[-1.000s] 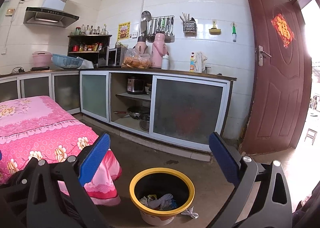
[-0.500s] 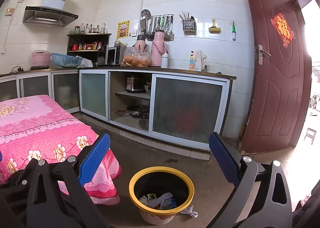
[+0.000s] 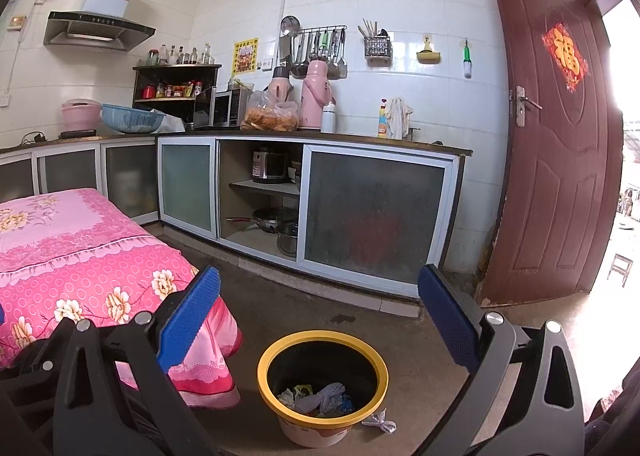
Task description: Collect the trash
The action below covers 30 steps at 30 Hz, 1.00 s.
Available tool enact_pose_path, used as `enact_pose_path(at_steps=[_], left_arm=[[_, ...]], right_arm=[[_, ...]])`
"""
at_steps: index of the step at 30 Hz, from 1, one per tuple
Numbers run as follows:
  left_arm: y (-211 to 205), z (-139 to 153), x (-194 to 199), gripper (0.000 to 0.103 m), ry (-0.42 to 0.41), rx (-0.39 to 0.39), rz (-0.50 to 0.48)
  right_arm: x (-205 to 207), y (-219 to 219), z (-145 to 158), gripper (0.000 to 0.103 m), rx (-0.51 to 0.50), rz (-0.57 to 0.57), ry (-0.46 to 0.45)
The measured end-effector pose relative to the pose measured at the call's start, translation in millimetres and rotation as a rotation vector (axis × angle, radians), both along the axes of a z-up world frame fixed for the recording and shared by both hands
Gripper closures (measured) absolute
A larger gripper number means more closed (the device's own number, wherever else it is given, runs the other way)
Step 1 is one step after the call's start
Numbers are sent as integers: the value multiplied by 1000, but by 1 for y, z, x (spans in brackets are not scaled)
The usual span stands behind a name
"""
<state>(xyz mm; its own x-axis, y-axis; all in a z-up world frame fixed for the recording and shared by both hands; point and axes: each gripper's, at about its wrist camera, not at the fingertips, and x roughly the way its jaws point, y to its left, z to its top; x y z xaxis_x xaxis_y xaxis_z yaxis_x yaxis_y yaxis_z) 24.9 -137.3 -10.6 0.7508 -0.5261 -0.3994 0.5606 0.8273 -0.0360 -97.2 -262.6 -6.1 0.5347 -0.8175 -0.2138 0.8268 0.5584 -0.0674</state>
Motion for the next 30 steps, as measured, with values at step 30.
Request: enact_pose_path(at_steps=[30], left_arm=[[-2,-5,2,8,33,10,-6]], right_arm=[[1,1,-4,8,16,-11,5]])
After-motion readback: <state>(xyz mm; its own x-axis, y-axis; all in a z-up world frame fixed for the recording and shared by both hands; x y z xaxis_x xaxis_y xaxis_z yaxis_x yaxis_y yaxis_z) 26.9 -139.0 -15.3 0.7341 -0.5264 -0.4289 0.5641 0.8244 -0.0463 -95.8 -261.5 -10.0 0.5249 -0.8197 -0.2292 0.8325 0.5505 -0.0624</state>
